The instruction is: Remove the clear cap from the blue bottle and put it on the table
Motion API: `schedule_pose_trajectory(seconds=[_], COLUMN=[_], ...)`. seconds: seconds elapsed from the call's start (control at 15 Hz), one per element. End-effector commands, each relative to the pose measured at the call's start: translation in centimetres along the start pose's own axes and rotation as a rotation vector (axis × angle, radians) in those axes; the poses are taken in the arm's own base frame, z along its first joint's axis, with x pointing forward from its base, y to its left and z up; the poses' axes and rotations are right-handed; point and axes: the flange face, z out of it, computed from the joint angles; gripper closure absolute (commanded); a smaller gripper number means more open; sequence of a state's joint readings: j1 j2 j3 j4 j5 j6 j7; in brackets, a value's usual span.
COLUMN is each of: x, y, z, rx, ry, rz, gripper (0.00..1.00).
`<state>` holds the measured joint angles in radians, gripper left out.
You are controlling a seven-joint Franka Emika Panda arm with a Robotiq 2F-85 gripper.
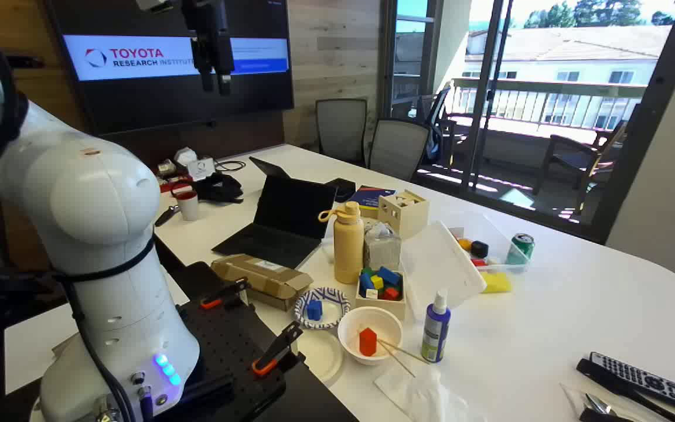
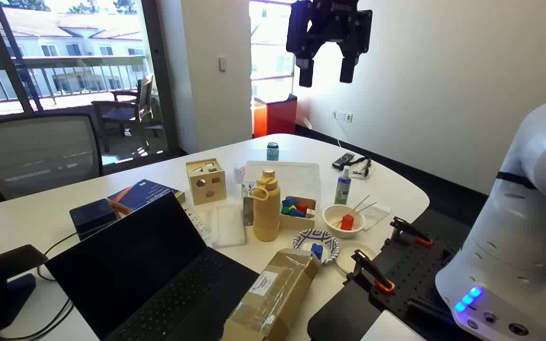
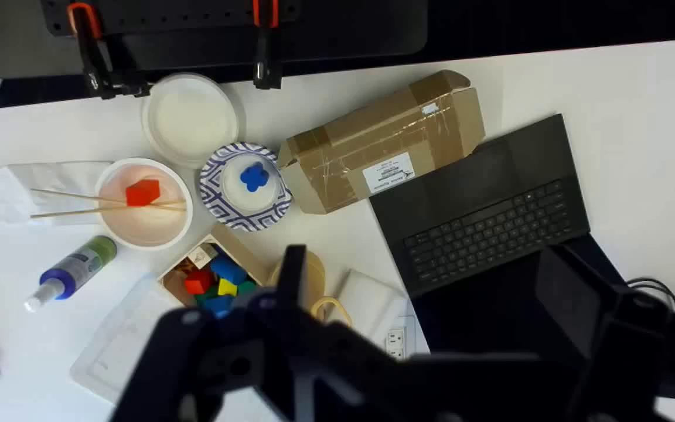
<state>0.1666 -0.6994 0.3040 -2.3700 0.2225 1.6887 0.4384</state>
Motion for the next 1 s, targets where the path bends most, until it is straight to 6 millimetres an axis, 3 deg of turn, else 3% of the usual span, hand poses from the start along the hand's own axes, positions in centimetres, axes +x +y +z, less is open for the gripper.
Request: schedule_pose_trajectory(seconds=[0.0,0.2,0.47,0.67,0.93], x=[0.0,1.0,4.8,8.9,14.7], y=[0.0,0.3,1.9,4.6,10.5], z=[-0.1,1.4,5.8,9.8,14.1], rx=[-0.001,0.000,0.016,0.037,0.069], ry=[-0.001,-0.020,-0.006,0.008,0.007], rz=[0.000,0.002,0.044,0.069,0.115], gripper=[0.00,0.00,0.00,0.00,0.00])
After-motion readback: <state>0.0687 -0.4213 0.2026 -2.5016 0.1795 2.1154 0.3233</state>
